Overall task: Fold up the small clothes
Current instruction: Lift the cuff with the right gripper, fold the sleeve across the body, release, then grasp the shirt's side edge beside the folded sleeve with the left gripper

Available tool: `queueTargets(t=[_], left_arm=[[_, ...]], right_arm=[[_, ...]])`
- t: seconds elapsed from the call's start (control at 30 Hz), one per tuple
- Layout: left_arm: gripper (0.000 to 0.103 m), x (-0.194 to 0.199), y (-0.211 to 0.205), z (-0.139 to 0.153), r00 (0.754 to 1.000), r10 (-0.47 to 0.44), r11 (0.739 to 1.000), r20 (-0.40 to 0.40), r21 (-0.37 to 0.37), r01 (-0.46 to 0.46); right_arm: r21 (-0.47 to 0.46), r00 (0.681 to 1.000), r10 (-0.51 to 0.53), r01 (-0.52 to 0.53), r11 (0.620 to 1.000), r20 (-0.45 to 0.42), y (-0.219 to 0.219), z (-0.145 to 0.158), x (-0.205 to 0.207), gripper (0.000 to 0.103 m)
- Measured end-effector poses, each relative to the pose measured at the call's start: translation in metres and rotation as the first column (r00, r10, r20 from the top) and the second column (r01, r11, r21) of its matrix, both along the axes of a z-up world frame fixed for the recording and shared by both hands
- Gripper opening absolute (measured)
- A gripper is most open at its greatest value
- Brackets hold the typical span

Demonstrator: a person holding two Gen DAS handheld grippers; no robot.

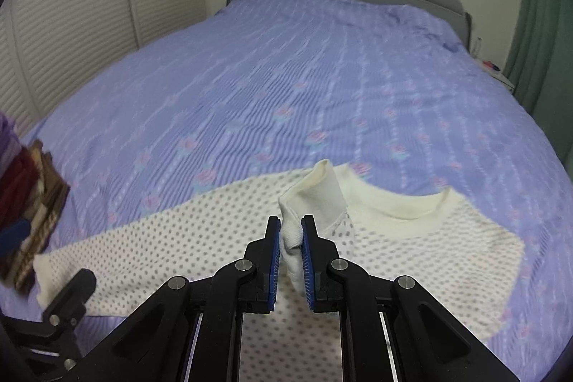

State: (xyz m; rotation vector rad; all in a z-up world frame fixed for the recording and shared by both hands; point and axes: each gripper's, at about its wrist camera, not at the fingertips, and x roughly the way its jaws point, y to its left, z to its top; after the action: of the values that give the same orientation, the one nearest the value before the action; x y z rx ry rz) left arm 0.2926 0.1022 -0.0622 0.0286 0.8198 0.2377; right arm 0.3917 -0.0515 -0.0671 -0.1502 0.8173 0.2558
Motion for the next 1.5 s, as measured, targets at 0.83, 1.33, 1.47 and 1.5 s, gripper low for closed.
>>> queueTargets(t=[0.83,1.33,1.47,1.5], left_arm=[[0.103,-0.038,-0.048,0.002,0.977,-0.208,0.972,0.051,-0.102,0.212],[0.079,0.092,-0.08,-0.013,0.916,-0.401,0.87,-0.019,-0.32,0.375],[0.07,0.117,-0.087,-0.033,0.911,-0.407,0.871,-0.06,-0.326,0.368],[0.068,0.12,-0.088,-0.037,0.911,-0.408,0.87,-0.067,-0.332,0.365]], right_arm=[[0.056,0.968,-0.245,0.243,0.968,0.046,-0.142,0.02,-0.116,0.065],[0.109,0.91,-0.407,0.414,0.904,-0.082,-0.231,-0.03,-0.105,0.065],[0.118,0.904,-0.415,0.425,0.897,-0.106,-0.24,-0.04,-0.097,0.065],[0.119,0.904,-0.414,0.425,0.897,-0.109,-0.241,-0.042,-0.096,0.065]])
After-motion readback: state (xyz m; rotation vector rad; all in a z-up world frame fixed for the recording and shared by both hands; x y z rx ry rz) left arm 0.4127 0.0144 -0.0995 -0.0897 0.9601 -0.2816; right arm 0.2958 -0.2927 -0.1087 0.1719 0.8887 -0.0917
